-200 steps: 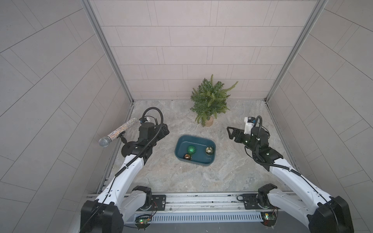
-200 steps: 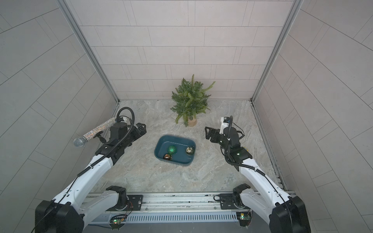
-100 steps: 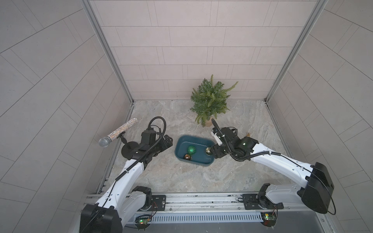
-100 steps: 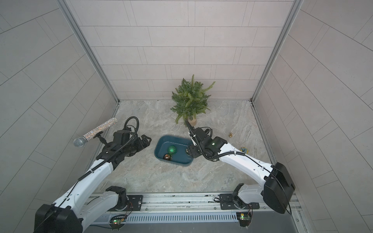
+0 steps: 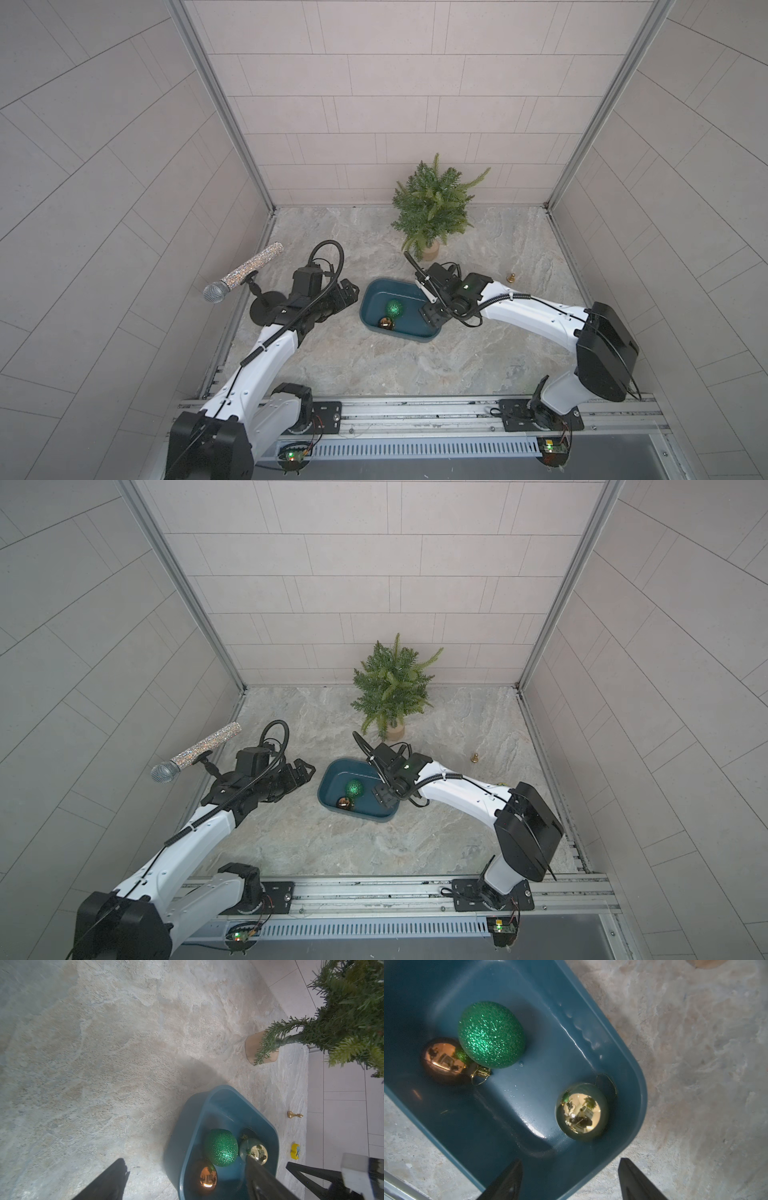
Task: Decorate the small christmas tree with ornaments
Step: Pick up an ornament from the container.
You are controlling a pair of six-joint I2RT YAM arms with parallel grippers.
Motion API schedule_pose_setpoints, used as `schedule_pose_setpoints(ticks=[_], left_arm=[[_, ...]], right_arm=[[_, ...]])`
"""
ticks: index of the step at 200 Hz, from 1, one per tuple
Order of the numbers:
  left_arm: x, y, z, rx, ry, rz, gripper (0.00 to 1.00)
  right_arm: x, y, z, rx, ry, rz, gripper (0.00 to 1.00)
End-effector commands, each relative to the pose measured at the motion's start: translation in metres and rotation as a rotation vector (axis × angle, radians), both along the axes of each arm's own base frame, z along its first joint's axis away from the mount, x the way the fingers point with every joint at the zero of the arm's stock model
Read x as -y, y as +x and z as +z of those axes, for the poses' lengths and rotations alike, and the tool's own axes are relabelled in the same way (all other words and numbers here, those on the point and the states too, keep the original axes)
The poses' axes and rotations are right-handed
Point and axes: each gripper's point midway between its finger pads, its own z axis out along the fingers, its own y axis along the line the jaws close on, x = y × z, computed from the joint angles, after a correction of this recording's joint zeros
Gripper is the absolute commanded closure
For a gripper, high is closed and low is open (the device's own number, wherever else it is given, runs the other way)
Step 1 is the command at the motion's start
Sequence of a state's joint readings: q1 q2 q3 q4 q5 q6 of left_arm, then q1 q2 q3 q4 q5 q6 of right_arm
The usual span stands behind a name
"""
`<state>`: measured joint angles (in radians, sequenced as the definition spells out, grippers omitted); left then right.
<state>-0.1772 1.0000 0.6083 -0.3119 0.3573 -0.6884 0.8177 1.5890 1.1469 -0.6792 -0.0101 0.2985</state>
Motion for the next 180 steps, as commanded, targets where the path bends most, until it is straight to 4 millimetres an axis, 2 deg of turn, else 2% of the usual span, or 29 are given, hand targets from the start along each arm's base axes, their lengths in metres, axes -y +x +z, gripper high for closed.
schedule_pose_setpoints(ticks=[1, 72, 113, 180], left_arm=[[0.002, -0.003, -0.002, -0.004, -0.003, -0.016, 0.07], [0.001, -0.003, -0.003, -0.006, 0.005, -0.009, 0.07], [0.0, -0.003, -0.005, -0.01, 0.009, -0.006, 0.07], [-0.001, -0.003, -0.007, -0.014, 0.016, -0.001, 0.07]], right_arm=[[-0.004, 0.005, -0.001, 0.007, -0.029, 0.016, 0.23], [-0.021, 0.01, -0.029, -0.052, -0.038, 0.036, 0.22], [-0.031, 0.011, -0.037, -0.069, -0.008, 0.047, 0.23], [-0.038, 0.032, -0.042, -0.015, -0.009, 0.023, 0.19]])
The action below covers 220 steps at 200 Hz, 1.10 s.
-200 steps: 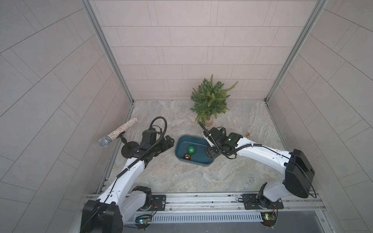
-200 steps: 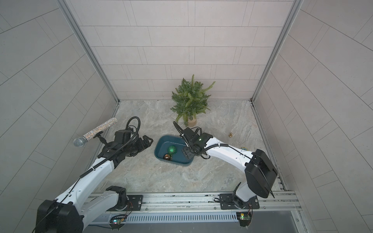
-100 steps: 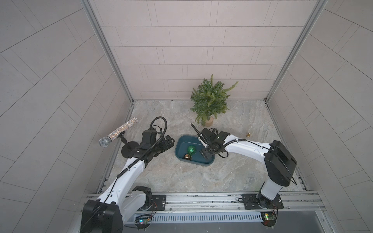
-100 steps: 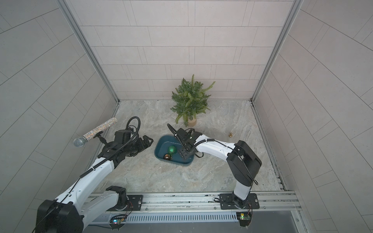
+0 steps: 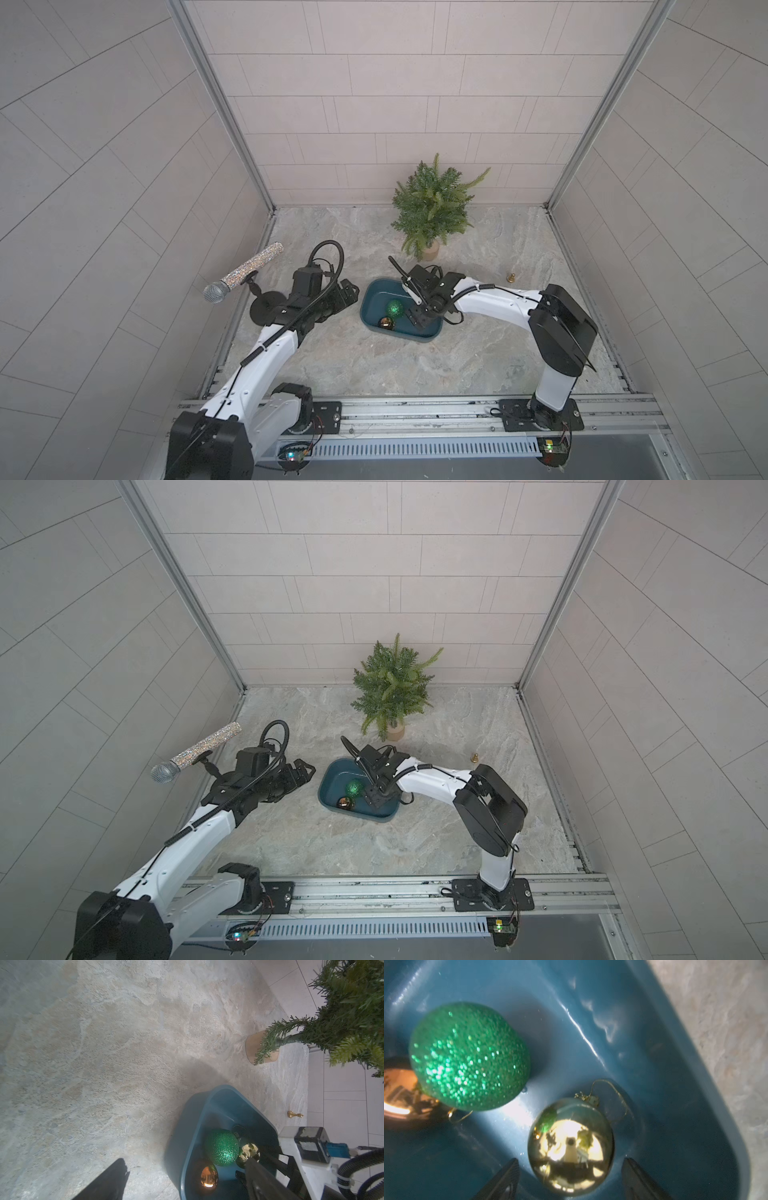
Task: Decorate the small christmas tree with ornaments
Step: Pick up an ornament from the container.
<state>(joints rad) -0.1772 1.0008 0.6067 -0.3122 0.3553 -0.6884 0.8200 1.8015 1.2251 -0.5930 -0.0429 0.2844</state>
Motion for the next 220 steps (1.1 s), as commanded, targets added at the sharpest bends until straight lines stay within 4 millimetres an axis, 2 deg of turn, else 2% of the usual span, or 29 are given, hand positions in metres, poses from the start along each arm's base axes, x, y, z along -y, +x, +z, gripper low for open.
schedule_pose_setpoints(ticks=[1, 35, 79, 143, 220], left_arm=[[-0.001, -0.003, -0.007, -0.013, 0.014, -0.002, 0.07], [-0.002, -0.003, -0.008, -0.018, 0.019, -0.001, 0.07], [-0.003, -0.004, -0.007, -0.017, 0.023, 0.004, 0.07], [-0.002, -0.004, -0.008, -0.02, 0.023, 0.0, 0.07], [-0.003, -0.004, -0.008, -0.02, 0.024, 0.001, 0.07]], right_arm=[[-0.007, 0.012, 0.002, 0.037, 0.01, -0.004, 0.19], [-0.011, 0.02, 0.001, 0.037, 0.021, -0.015, 0.22], [-0.008, 0.017, -0.006, 0.015, 0.014, -0.019, 0.28], [-0.001, 0.016, -0.014, -0.003, -0.004, -0.027, 0.25], [0.002, 0.015, -0.008, 0.001, 0.014, -0.033, 0.38]])
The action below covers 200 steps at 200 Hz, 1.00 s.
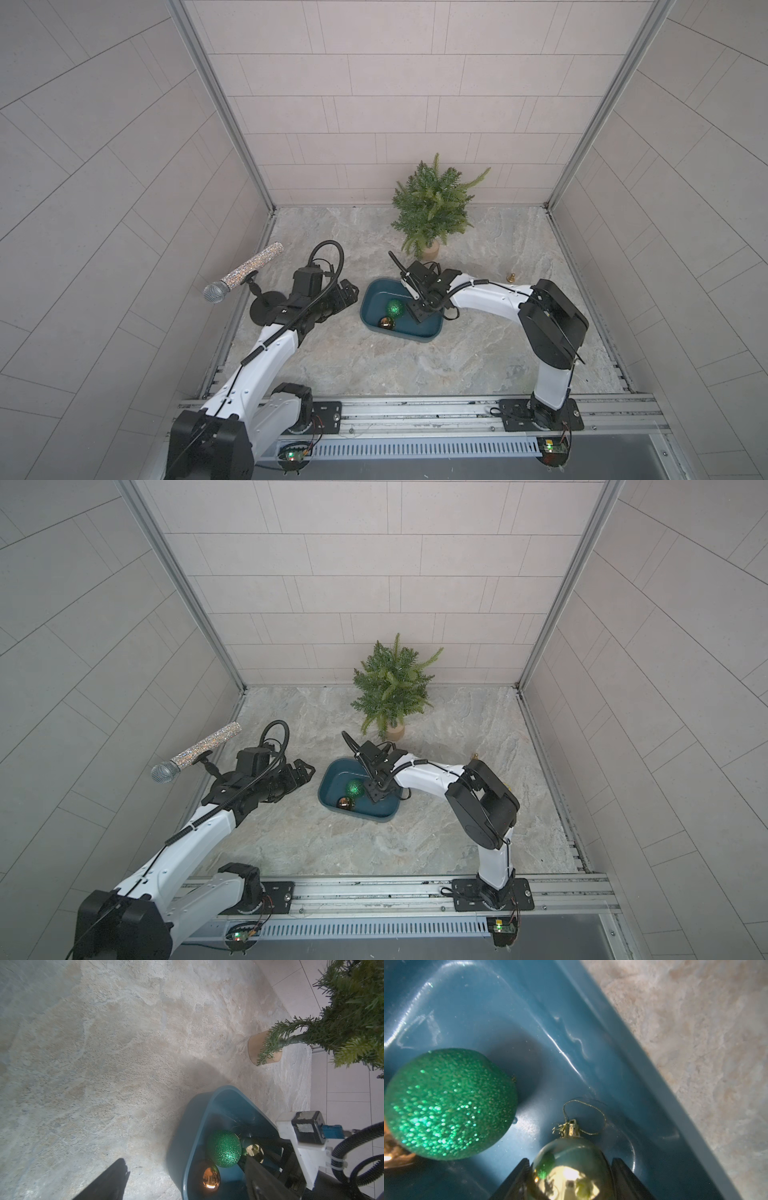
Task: Decorate the small christmas tree with ornaments
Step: Pick up an ornament from the container.
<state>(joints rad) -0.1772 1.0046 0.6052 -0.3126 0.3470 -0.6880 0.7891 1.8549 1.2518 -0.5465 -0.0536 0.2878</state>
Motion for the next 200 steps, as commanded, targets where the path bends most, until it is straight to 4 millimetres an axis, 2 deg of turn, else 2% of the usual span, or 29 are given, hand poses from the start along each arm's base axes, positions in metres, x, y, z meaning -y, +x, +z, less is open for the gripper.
schedule_pose_setpoints(ticks=[1, 31, 74, 143, 172, 200], left_arm=[[-0.001, -0.005, -0.006, -0.015, 0.017, -0.005, 0.07], [0.001, -0.003, -0.005, -0.014, 0.009, -0.011, 0.07], [0.016, 0.001, 0.013, 0.046, -0.065, -0.071, 0.1], [0.071, -0.001, 0.06, 0.185, -0.136, -0.268, 0.23], [0.098, -0.004, 0.083, 0.252, -0.193, -0.341, 0.28], [0.116, -0.008, 0.105, 0.314, -0.247, -0.403, 0.29]], right_arm=[[0.006, -0.003, 0.001, -0.005, -0.007, -0.002, 0.38], [0.006, -0.004, 0.023, 0.03, 0.038, 0.0, 0.39], [0.012, -0.003, 0.079, 0.119, 0.192, -0.033, 0.39], [0.03, -0.013, 0.177, 0.272, 0.497, -0.065, 0.38], [0.029, -0.025, 0.208, 0.264, 0.626, -0.021, 0.38], [0.023, -0.039, 0.228, 0.227, 0.757, 0.047, 0.38]])
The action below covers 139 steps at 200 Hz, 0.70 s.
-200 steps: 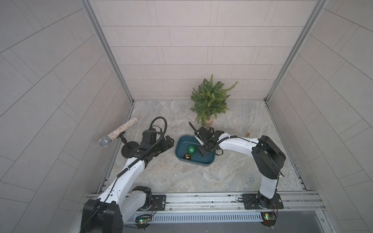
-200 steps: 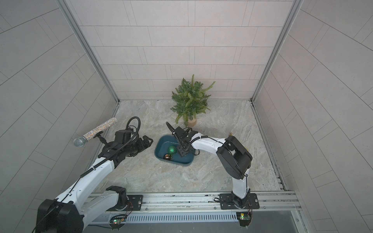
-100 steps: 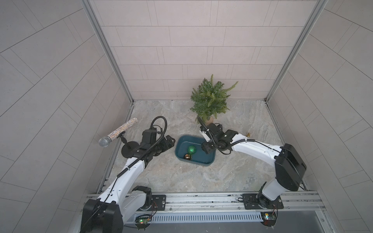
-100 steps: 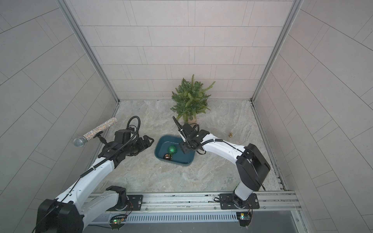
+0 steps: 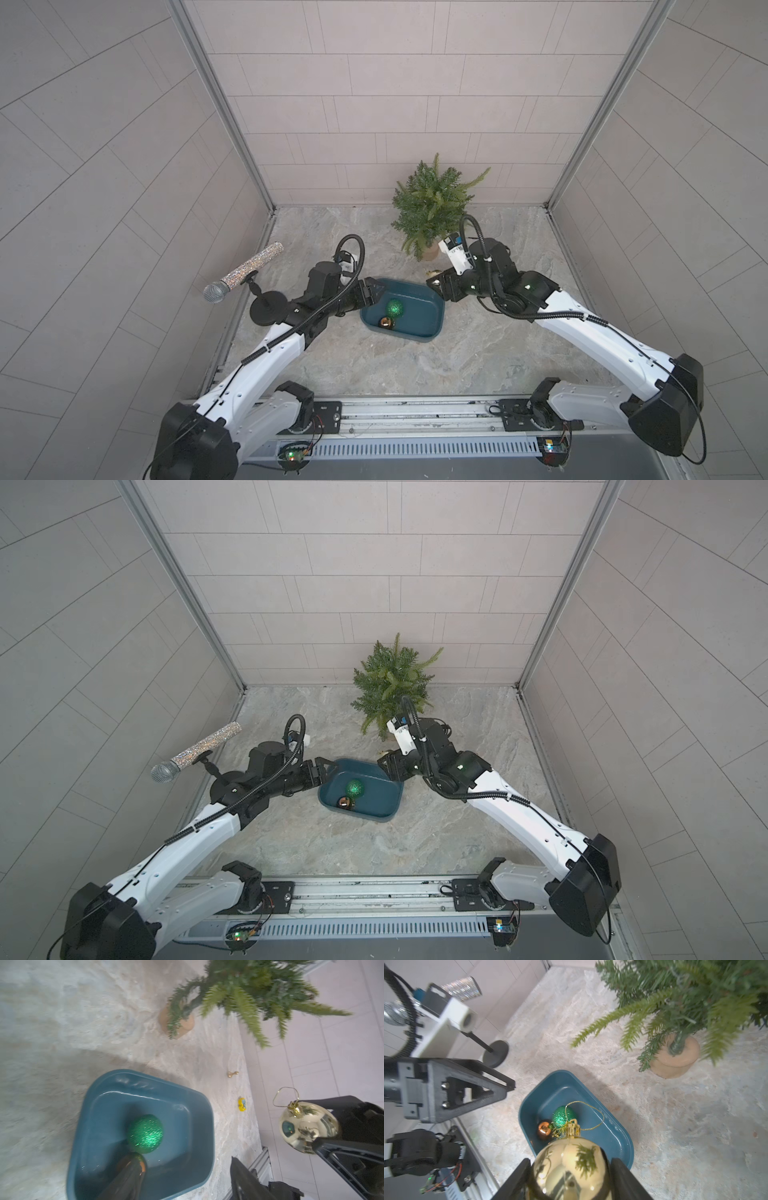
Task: Decorate the small christmas tree with ornaments
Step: Pick up an ornament from the container.
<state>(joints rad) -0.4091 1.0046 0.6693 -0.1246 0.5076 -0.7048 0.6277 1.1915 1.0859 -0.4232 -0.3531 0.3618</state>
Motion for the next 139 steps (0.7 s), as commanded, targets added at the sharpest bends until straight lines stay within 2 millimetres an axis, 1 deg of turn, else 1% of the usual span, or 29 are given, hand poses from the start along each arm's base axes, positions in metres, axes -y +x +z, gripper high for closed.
schedule_pose_setpoints(ticks=[1, 20, 36, 76, 92, 105, 116, 139], left_arm=[[0.018, 0.003, 0.038, 0.105, -0.08, -0.056, 0.29], [0.024, 0.001, 0.05, 0.146, -0.106, -0.081, 0.3], [0.027, -0.002, 0.059, 0.149, -0.147, -0.087, 0.3], [0.031, -0.01, 0.077, 0.2, -0.19, -0.127, 0.31], [0.033, -0.011, 0.087, 0.228, -0.222, -0.14, 0.33], [0.034, -0.011, 0.096, 0.245, -0.263, -0.141, 0.37], [0.036, -0.011, 0.105, 0.262, -0.299, -0.145, 0.37], [0.042, -0.012, 0.117, 0.257, -0.326, -0.17, 0.37]], right_arm=[[-0.012, -0.018, 0.02, -0.016, 0.134, 0.106, 0.38], [-0.016, -0.026, 0.027, -0.015, 0.186, 0.158, 0.38], [-0.02, -0.032, 0.033, -0.006, 0.23, 0.198, 0.38], [-0.027, -0.043, 0.038, 0.001, 0.281, 0.265, 0.39], [-0.026, -0.041, 0.042, 0.015, 0.292, 0.255, 0.38], [-0.023, -0.04, 0.045, 0.045, 0.283, 0.243, 0.39], [-0.021, -0.04, 0.048, 0.062, 0.279, 0.239, 0.38], [-0.02, -0.041, 0.049, 0.073, 0.281, 0.24, 0.39]])
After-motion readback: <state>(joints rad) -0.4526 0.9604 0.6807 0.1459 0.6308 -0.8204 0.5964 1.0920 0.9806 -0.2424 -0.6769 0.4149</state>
